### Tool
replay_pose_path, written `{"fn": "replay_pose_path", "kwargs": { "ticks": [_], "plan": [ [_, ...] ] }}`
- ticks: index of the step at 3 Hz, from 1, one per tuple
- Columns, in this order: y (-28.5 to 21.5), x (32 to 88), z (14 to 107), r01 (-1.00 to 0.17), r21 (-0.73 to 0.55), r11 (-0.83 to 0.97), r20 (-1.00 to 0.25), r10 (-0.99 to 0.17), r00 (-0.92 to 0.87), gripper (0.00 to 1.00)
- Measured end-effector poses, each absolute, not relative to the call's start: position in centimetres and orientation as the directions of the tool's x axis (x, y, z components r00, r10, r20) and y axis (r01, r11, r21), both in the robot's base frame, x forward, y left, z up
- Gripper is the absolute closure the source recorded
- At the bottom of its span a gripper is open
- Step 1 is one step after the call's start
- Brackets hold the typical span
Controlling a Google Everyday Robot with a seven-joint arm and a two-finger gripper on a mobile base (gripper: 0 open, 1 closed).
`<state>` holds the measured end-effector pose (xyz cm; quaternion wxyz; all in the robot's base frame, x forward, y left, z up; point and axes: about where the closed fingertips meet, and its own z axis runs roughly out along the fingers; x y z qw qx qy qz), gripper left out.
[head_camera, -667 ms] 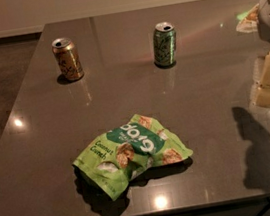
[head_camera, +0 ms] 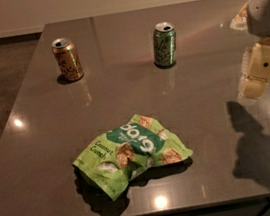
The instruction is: Pick green can
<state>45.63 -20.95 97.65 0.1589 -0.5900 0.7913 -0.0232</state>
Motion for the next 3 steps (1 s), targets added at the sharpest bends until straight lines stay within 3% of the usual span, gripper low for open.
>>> {"fn": "replay_pose_path", "kwargs": {
  "ticks": [3],
  "plan": [
    [-18.0,57.3,94.2,-0.858,-0.166,0.486,-0.379,-0.835,-0.399,0.00]
  ]
}}
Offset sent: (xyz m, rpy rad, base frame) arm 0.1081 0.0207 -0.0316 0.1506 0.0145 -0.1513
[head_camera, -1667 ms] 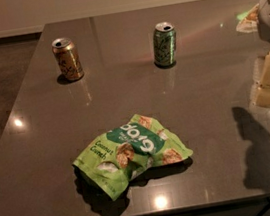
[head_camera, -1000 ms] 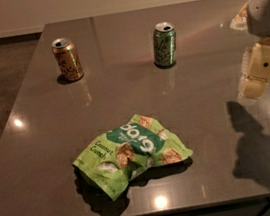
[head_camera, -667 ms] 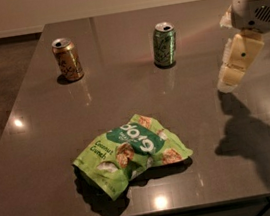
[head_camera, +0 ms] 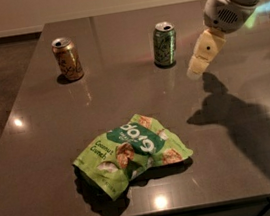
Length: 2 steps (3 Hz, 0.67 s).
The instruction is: Pick green can
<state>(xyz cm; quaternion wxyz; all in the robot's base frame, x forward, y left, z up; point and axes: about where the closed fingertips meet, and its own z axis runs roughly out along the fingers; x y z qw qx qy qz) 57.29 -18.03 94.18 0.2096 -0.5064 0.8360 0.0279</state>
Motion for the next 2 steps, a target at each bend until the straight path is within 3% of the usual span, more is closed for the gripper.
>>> {"fn": "replay_pose_path", "kwargs": {
  "ticks": [2],
  "plan": [
    [-15.8,64.3,92.7,-0.797,-0.147,0.586,-0.470,-0.750,-0.465,0.00]
  ]
}}
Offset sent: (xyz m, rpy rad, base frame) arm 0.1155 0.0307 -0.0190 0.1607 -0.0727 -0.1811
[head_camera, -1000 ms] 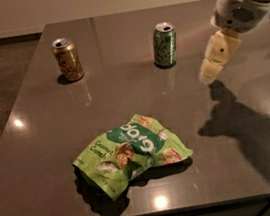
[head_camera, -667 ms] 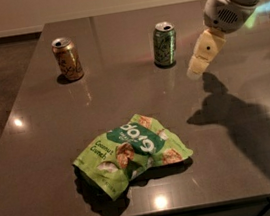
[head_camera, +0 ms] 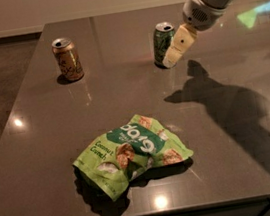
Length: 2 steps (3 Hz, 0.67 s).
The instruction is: Pick green can
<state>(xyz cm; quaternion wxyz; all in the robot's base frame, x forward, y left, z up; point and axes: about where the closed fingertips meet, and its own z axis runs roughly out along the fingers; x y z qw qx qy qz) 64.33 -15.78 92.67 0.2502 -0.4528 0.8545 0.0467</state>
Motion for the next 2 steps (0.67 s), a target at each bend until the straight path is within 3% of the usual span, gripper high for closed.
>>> {"fn": "replay_pose_path", "kwargs": {
  "ticks": [2],
  "plan": [
    [-14.2,70.5,92.3,-0.741,-0.123,0.660,-0.590,-0.649,-0.480,0.00]
  ]
}}
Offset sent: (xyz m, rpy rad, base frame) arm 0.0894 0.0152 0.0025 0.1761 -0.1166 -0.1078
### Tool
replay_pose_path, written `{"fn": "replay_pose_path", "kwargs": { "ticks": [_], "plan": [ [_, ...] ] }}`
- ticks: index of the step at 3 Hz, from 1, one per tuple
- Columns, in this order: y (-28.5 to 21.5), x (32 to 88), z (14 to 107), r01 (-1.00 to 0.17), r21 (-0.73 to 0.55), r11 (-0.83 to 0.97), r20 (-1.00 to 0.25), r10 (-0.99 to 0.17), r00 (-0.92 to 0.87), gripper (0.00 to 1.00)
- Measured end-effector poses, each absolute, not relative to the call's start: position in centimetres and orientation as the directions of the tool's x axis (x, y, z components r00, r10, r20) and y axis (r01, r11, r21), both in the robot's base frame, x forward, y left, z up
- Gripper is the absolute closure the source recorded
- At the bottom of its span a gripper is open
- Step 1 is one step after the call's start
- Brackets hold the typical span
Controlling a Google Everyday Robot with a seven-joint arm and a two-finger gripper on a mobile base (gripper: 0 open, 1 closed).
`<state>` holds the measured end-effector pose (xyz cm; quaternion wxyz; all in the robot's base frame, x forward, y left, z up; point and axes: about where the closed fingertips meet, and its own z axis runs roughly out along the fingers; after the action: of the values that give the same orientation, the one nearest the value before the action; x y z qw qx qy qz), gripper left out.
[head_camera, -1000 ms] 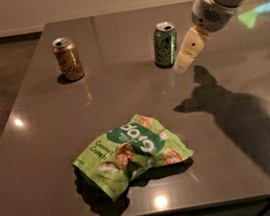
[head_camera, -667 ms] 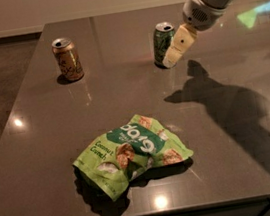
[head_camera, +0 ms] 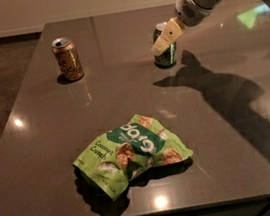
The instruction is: Pick green can
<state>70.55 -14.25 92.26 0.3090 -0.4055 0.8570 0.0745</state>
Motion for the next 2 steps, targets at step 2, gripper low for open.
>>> {"fn": "replay_pose_path", "kwargs": {
  "ticks": [2],
  "plan": [
    [-12.55,73.02,91.80,-0.743,-0.078,0.665,-0.635,-0.608,-0.477,0.23]
  ]
}}
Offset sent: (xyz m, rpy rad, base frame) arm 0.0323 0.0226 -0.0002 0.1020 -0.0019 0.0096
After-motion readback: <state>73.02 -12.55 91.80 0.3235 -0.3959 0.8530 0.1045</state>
